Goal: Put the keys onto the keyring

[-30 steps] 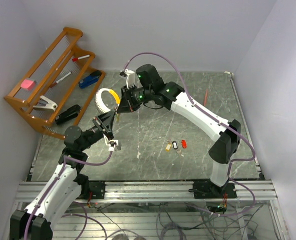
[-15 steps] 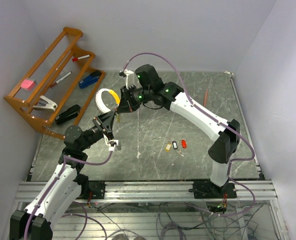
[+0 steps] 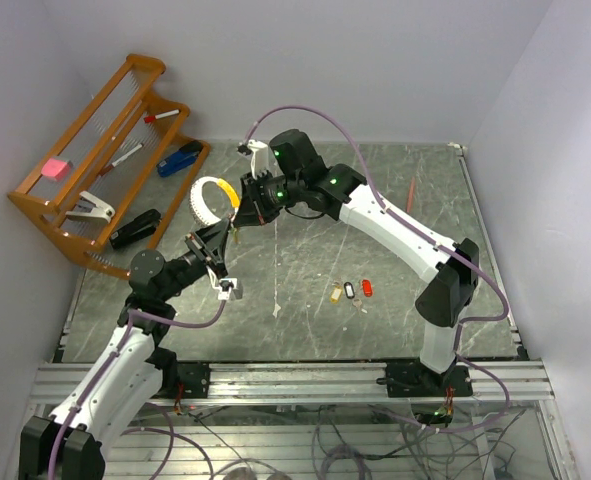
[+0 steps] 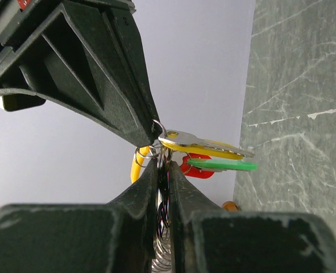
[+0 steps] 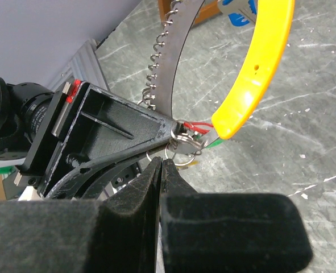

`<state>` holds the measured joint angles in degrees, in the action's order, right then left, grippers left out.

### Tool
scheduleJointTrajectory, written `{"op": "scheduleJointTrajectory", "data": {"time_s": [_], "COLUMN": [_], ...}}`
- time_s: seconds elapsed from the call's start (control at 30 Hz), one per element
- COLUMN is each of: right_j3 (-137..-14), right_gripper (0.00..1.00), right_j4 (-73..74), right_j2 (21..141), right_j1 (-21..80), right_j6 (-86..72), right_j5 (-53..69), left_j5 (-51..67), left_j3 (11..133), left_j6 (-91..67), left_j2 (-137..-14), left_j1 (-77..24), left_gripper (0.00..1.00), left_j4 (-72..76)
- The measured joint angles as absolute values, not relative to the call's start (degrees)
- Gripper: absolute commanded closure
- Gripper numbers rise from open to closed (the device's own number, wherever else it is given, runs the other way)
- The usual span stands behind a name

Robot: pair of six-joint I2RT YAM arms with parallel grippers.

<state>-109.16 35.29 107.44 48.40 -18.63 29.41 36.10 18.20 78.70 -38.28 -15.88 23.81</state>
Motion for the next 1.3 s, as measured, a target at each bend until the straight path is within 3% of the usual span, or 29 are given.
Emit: {"op": "scheduleJointTrajectory", "data": {"time_s": [1.3], "right_j3": [-112.81], "right_gripper": [1.0], "right_j4": [38.22], "right_j2": [108.27], "right_j1": [48.99], "right_j6": [-20.12], "right_j5": [24.43], "left_j5": [33.41], "left_j3": [18.2], "left_j6": [83.15], "left_j2": [-38.04], "left_j1": [-16.23], "left_gripper": [0.93], "left_j4": [23.77]}}
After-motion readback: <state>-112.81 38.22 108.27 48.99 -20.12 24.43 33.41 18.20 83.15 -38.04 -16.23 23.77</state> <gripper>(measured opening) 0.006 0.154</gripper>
